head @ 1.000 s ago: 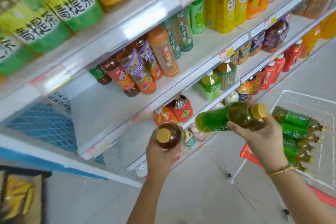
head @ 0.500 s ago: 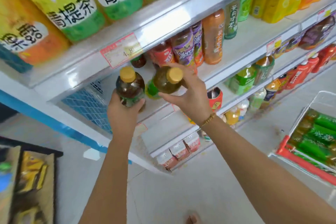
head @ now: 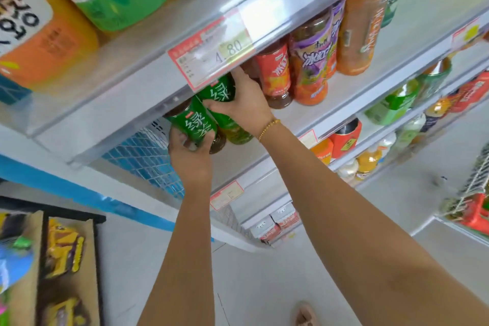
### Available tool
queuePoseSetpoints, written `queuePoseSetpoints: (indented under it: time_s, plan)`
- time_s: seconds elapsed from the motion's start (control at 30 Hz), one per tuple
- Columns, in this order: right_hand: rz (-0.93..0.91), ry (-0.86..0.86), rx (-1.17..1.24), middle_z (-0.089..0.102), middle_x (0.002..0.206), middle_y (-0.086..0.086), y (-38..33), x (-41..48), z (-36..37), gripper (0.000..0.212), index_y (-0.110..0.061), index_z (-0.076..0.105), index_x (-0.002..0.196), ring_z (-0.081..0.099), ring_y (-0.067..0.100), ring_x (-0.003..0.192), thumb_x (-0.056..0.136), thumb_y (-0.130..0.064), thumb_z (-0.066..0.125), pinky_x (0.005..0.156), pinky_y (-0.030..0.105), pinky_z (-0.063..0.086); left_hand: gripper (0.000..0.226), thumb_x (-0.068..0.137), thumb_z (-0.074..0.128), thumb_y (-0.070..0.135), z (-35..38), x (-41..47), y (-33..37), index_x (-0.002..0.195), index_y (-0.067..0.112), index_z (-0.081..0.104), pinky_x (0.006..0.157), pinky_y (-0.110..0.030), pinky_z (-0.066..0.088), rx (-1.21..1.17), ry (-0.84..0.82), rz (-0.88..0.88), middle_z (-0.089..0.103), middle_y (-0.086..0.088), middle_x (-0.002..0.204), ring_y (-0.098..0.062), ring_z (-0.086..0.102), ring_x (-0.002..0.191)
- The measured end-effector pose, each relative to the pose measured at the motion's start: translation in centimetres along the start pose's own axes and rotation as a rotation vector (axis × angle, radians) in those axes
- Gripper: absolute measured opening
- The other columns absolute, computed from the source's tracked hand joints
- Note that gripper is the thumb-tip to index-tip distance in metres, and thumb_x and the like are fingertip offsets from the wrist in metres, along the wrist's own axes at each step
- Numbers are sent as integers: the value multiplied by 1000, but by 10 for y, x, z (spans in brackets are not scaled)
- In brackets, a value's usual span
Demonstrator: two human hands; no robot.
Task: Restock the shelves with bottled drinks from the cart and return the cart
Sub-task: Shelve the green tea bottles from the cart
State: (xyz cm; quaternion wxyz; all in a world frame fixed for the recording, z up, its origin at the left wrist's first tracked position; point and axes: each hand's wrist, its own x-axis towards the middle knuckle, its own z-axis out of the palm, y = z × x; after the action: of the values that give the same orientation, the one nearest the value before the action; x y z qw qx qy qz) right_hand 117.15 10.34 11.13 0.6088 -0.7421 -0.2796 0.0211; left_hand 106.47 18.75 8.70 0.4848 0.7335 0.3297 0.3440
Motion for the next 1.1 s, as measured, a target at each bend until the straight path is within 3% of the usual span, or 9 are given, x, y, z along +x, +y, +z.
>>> queuePoseSetpoints:
  time_s: [0.2,0.27,0.33,0.4,0.5,0.63,0.8,0.97,1.1]
  plan:
    - [185,-41,-125,50,104,9,26,-25,16,79,-16,44,139,49,26,109,70,-33,79,90,21,35,39,71,79,5,6,15,-13,96,18,52,94,-37,51,-35,81,-17,57,10,94,-14,58,96]
    - [323,-85,-201,55,113,13,26,-19,11,78,-12,45,137,51,26,113,71,-40,76,90,27,40,39,71,79,5,8,19,-14,97,16,52,97,-35,49,-41,86,-24,58,13,93,-12,59,95]
    - [446,-160,-216,61,99,9,24,-11,5,54,-7,59,107,55,25,100,70,-43,75,73,30,47,40,71,79,5,8,22,-15,99,13,53,97,-34,49,-47,89,-18,59,10,93,-13,60,97]
    - [461,-287,-336,51,75,3,20,-3,1,42,-10,49,74,50,21,80,71,-44,74,55,25,38,41,71,79,7,7,24,-16,101,13,52,96,-35,50,-32,85,-11,59,10,94,-12,60,97]
    - [421,-412,-522,48,74,1,7,11,-5,50,-9,41,70,49,19,77,68,-46,75,62,27,40,42,70,80,9,5,26,-17,103,13,53,95,-35,51,-22,75,-27,60,7,97,-13,60,100]
    - [460,-354,-468,45,64,-4,14,14,-6,52,-14,42,62,52,17,72,59,-52,77,55,26,40,41,71,79,9,2,31,-20,104,15,55,95,-38,51,-47,64,-36,62,9,99,-17,61,104]
    - [246,-180,-357,57,75,-3,21,26,13,44,-13,67,91,57,15,78,61,-44,78,59,23,36,42,73,77,8,4,45,-28,111,12,60,93,-43,52,-115,63,-60,65,8,102,-20,63,106]
    - [123,-85,-77,62,118,5,36,49,34,65,-14,61,123,56,17,108,65,-31,82,79,18,36,49,75,73,7,15,68,-37,122,6,58,97,-46,49,-162,91,-60,65,-7,114,-23,61,111]
    - [170,-45,192,55,131,7,52,58,44,69,-8,52,132,49,13,121,70,-17,81,89,8,32,50,79,70,3,23,88,-43,126,5,55,99,-45,48,-201,103,-68,64,-8,117,-22,60,113]
